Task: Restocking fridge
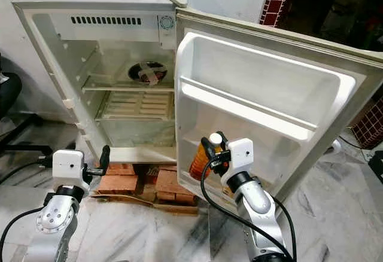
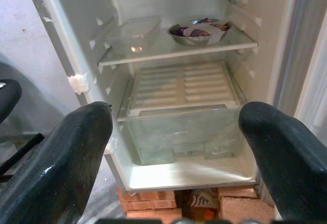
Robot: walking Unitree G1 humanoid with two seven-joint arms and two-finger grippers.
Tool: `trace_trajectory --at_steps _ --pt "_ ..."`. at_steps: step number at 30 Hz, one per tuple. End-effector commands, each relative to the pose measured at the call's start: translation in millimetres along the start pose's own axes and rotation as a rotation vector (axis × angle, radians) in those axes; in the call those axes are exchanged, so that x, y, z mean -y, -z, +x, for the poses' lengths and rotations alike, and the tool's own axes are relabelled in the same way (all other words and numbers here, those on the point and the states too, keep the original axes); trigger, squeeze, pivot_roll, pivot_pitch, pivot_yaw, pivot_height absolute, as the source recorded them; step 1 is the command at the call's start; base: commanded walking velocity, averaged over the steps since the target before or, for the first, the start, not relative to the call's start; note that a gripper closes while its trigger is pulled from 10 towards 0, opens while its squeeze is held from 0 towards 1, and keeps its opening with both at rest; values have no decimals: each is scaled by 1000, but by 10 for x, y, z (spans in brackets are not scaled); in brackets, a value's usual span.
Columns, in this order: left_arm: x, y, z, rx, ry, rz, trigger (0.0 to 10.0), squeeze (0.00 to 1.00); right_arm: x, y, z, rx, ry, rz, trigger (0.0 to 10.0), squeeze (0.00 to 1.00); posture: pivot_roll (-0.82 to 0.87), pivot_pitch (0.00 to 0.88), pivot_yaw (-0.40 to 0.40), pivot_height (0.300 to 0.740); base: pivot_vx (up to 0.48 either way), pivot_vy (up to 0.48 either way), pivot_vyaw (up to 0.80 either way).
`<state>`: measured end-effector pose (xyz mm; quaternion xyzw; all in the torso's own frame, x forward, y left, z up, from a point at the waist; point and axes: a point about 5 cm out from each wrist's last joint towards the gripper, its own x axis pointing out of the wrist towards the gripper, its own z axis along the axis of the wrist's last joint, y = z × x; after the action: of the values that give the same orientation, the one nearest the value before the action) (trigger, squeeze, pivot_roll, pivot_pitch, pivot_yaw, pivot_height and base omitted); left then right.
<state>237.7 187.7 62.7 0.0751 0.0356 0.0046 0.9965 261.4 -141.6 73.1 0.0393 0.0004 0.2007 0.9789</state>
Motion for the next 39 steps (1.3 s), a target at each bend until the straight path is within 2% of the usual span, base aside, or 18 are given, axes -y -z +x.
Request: trace_trajectory --at_steps 1,14,30,39 --pt "3 9 -12 -11 0 6 10000 0 -6 -107 38 46 -9 -2 10000 0 50 0 -29 732 0 0 0" --pt "14 18 -7 -16 -1 6 10000 0 -22 -103 45 42 -23 5 10000 0 48 0 -32 732 0 0 0" --pt "20 8 27 -13 -6 4 10000 0 -8 -117 65 44 -25 0 10000 0 44 0 -36 608 0 0 0" --pt "25 6 36 -11 -15 1 10000 0 6 -112 84 39 -19 -5 10000 0 43 0 -36 608 0 0 0"
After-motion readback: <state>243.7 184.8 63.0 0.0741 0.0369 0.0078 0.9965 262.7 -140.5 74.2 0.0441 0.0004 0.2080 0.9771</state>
